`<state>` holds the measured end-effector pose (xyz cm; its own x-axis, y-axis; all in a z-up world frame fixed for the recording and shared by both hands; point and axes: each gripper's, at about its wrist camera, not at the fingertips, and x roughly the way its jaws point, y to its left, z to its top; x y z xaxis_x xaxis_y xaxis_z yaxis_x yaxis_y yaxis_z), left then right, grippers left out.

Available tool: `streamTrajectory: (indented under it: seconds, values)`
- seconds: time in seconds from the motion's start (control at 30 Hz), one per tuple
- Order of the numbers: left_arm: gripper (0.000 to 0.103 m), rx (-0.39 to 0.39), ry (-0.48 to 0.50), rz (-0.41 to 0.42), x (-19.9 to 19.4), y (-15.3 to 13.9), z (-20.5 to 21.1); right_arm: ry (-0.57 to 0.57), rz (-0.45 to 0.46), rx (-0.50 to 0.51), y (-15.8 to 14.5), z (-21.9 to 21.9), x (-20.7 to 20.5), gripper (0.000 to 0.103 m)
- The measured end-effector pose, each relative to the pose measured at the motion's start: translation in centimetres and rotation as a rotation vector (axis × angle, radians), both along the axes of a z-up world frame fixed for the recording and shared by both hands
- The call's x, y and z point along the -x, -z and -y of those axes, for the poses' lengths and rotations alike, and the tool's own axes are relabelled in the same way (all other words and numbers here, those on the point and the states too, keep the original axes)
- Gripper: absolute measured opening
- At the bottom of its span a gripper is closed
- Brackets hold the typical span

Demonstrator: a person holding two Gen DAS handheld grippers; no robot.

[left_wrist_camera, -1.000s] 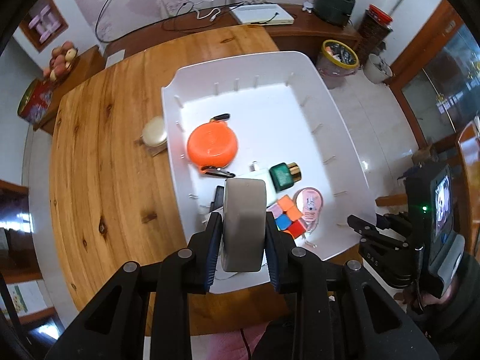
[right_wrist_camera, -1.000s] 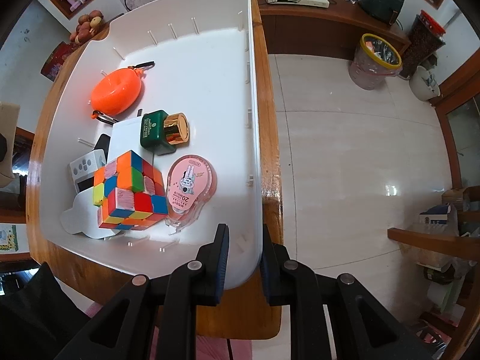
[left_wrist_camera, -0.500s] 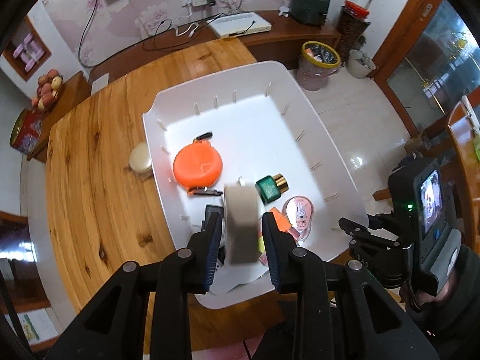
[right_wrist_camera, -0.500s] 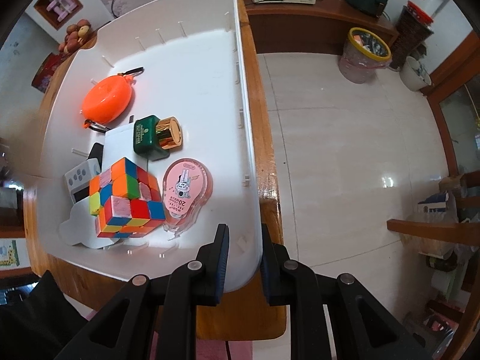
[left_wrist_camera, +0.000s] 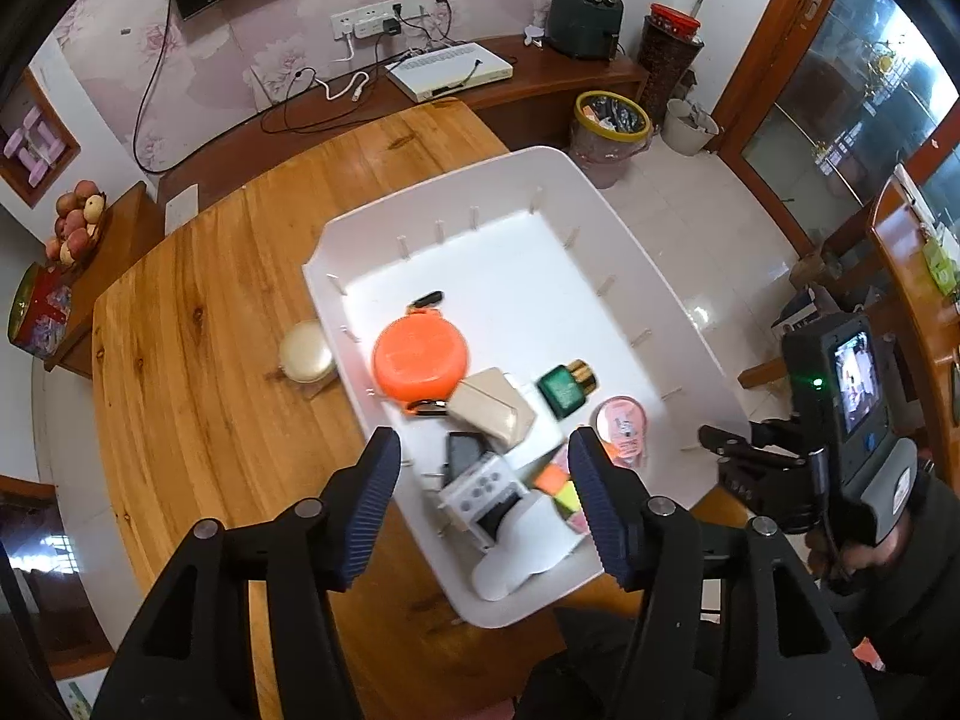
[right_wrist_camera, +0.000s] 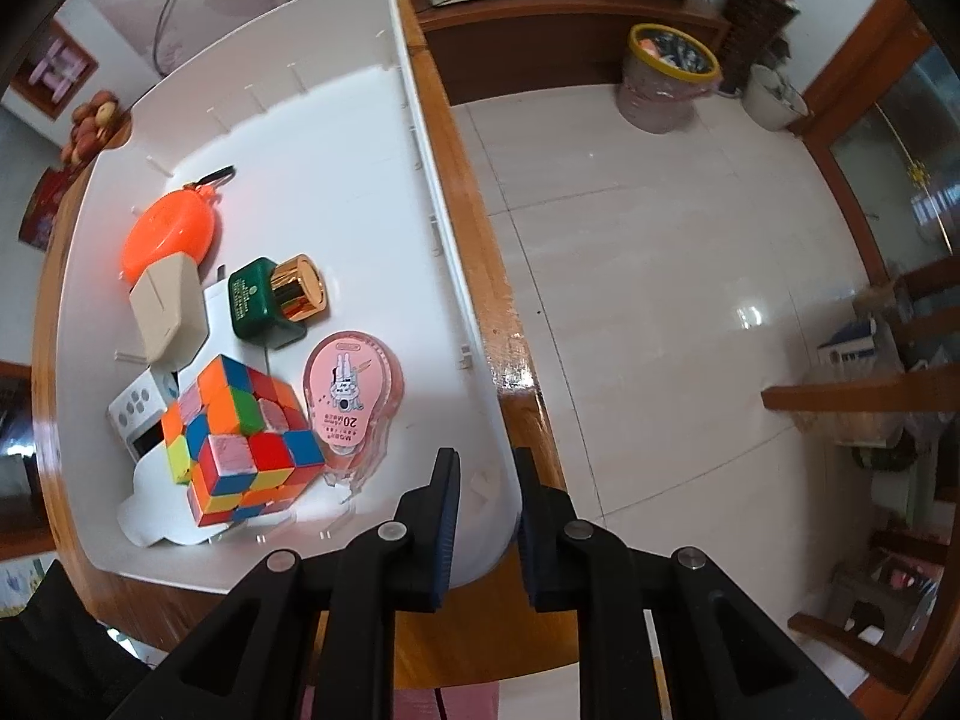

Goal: Organize rigid objects
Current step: 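Lower the beige box into the tray and open the left gripper, then move the left tool to the gold round object and grasp it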

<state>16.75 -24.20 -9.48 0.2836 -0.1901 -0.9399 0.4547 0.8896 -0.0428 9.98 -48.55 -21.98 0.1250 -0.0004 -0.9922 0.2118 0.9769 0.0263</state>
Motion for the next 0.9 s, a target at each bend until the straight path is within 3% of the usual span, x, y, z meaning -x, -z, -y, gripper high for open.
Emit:
streamTrajectory:
  seconds: [0.7,0.9]
  values:
    - [0.062,-0.042,-0.001,-0.047,-4.3,4.2,-10.5,0.213,0.052,0.066,-0.7,-0.8,1.5,0.018]
    - [0.062,-0.013,-0.008,-0.042,-7.0,6.1,-12.0,0.287,0.069,0.051,-0.8,-0.5,2.1,0.018]
